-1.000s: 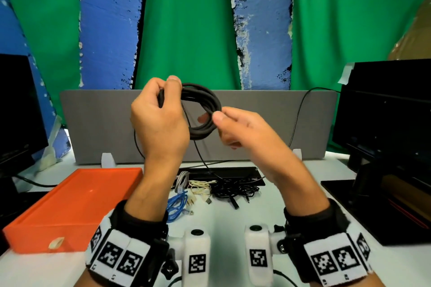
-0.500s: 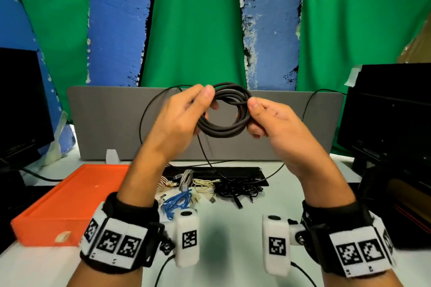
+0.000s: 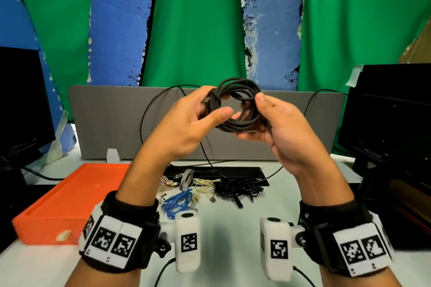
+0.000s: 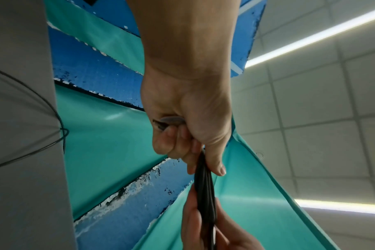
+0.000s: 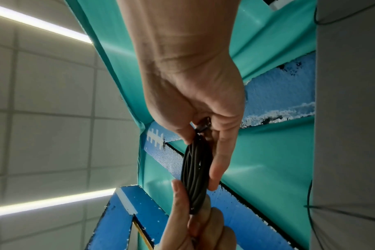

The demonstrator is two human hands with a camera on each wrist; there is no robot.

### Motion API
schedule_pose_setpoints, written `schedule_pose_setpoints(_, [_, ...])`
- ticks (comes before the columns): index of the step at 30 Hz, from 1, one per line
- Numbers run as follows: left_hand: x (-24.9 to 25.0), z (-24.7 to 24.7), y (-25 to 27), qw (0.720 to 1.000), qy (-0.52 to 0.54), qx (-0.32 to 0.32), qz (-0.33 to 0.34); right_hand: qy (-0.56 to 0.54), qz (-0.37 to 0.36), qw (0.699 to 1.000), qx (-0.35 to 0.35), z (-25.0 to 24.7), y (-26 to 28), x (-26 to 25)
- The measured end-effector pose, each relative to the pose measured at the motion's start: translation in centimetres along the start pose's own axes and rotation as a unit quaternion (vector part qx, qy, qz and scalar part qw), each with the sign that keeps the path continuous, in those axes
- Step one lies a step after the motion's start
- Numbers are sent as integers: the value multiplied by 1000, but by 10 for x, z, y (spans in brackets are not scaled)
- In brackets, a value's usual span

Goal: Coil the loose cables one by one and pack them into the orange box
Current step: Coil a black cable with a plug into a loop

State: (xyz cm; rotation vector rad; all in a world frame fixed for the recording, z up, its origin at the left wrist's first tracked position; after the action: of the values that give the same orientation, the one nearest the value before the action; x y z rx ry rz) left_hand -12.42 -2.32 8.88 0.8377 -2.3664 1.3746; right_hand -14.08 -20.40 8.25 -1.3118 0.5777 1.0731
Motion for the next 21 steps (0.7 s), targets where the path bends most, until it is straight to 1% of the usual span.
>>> schedule_pose_setpoints(2, [-3,5,-1,999,-42,10,-3,39,-31,999,22,-3,-2,1])
schedule_pose_setpoints(3, [-4,6,-1,998,-59,1,-9,60,-48,997,32,-5,-3,1])
schedule_pose_setpoints(4, [-6,6,-1,998,-62,-17,-19,80,-63,994,40,-7,-3,1])
schedule_pose_setpoints(6, [-4,5,1,996,-16,-69,-63,120,-78,989,46,-12,-4,1])
schedule_pose_setpoints(8, [-2,3,4,988,4,-116,-99,157,-69,985,32,-16,-4,0])
schedule_pose_setpoints(9, [-2,1,4,987,-6,-124,-103,167,-61,984,24,-18,-4,1])
schedule_pose_setpoints(11, [-4,0,4,987,-12,-115,-109,161,-52,985,22,-19,-5,1])
schedule_pose_setpoints(15, [-12,2,1,988,9,-73,-134,109,-55,991,53,-16,-6,4])
schedule_pose_setpoints(18, [-18,-2,1,986,-13,-83,-144,116,-59,990,59,-14,-7,7])
schedule_pose_setpoints(21, [-20,-3,0,989,-5,-81,-126,144,-53,988,33,-11,-6,9])
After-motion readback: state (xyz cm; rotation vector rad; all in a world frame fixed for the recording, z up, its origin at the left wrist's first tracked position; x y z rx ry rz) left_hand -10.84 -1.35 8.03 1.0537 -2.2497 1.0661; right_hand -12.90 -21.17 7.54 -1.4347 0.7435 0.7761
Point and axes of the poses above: each hand's wrist, its own y-axis away from the middle knuckle, its own z-axis out of the palm, x = y × z, the point moved 1 cm from there along -y, towards the middle knuckle, and after that the axes turned 11 degrees about -y, right-handed, at the moved point
